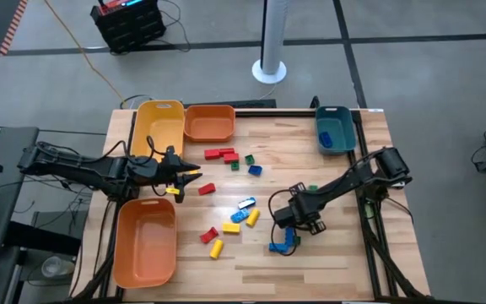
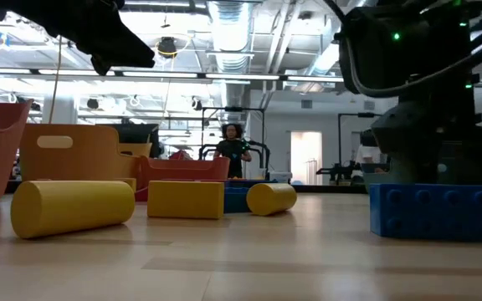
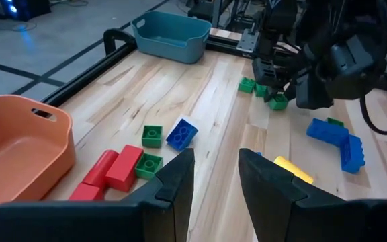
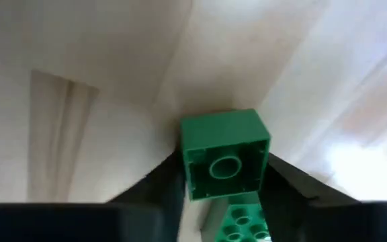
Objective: Sort blocks
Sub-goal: Put the green game piece into the top orange bin
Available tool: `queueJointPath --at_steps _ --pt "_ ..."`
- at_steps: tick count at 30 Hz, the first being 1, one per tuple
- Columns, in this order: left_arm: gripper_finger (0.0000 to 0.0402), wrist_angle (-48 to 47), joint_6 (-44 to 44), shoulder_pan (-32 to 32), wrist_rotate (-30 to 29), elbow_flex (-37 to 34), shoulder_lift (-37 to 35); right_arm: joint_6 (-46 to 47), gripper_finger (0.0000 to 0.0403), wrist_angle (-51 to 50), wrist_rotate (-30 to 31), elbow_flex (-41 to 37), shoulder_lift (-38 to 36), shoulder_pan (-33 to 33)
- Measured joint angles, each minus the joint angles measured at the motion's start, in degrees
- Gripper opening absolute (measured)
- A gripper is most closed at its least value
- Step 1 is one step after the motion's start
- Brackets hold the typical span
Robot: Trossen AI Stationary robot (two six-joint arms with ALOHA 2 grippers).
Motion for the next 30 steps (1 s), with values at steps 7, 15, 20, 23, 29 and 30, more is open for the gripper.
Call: queueJointPath --at_steps 7,15,20,23,29,30 --pt "0.0112 -0.01 0.00 0.00 -0.01 0.00 0.00 1.11 0.0099 2.14 1.13 0.00 -3.59 -2.68" --pt "0.0112 -0.05 2.07 0.00 -0.82 0.00 0.00 -2.87 0.0118 14.79 6.07 -0.01 -10.25 -13.05" --pt "0.0112 -2.14 3.89 0.02 -3.71 0.00 0.42 -9.68 0.0120 33.54 4.50 0.03 -10.70 -22.01" --pt "0.0112 -4.43 4.06 0.02 -7.61 0.00 0.70 -13.79 0.0119 43.21 1.24 2.26 -8.21 -27.05" --pt "0.0112 -5.95 6.28 0.02 -16.88 0.00 0.66 -17.85 0.0119 44.93 -5.16 16.74 3.23 -34.84" --pt "0.0112 -5.87 7.34 0.02 -17.85 0.00 0.65 -18.17 0.0119 44.33 -5.39 19.67 5.47 -35.67"
